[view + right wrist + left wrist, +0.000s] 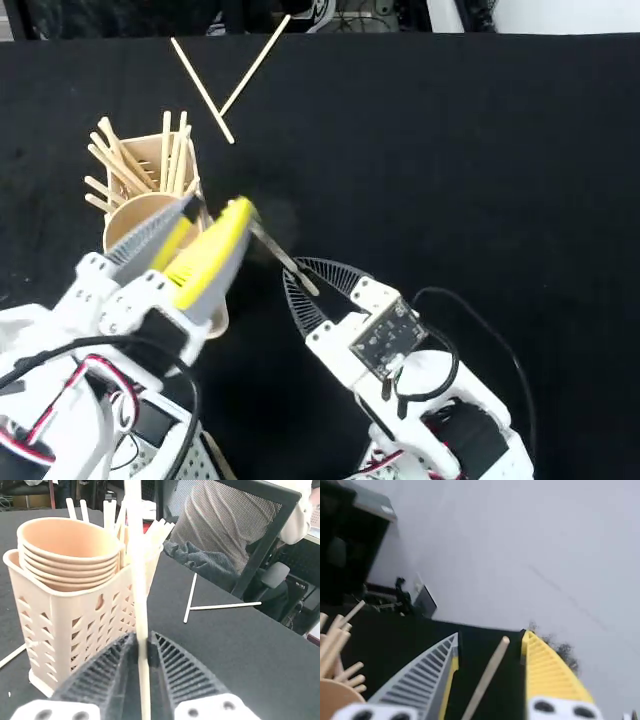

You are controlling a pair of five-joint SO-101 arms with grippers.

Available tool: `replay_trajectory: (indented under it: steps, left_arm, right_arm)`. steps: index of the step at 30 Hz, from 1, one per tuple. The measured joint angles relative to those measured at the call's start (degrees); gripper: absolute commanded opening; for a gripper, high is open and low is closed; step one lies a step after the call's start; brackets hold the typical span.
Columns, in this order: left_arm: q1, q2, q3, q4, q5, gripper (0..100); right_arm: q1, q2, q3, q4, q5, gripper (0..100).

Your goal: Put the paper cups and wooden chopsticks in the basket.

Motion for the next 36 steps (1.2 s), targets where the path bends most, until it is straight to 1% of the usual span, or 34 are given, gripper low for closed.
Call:
replay_trajectory:
  steps: [2, 6, 10, 13, 18, 20, 26, 36]
  left_arm:
    - [1.4, 0.1, 0.1, 0.0, 0.2, 21]
    - [2.2, 0.0, 0.1, -0.1, 3.0, 21]
    - [2.5, 0.0, 1.5, -1.3, 3.7, 21]
    - [2.5, 0.0, 3.1, -1.6, 3.7, 21]
    - [2.5, 0.1, 7.3, -6.3, 4.9, 20]
    - [2.5, 0.2, 8.1, -7.0, 5.4, 18]
    - [2.5, 0.0, 8.7, -7.3, 5.6, 11]
    - [2.5, 0.0, 8.7, -7.3, 1.3, 5]
  right_arm:
    - [0.0, 0.0, 0.0, -0.1, 0.0, 1.1]
    - [0.7, 0.0, 0.0, -2.8, -0.6, 1.1]
    - [0.9, 0.0, 0.4, -5.4, -1.1, 1.1]
    - [0.9, 0.0, 1.7, -5.9, -3.0, 1.1]
    - [0.9, 0.0, 2.7, -7.7, -4.1, 1.1]
    - [0.9, 0.0, 3.2, -7.9, -4.2, 1.1]
    - [-2.3, 0.0, 4.3, -8.1, -4.1, 1.1]
    - [-2.8, 1.6, 4.3, -11.3, -4.0, 1.1]
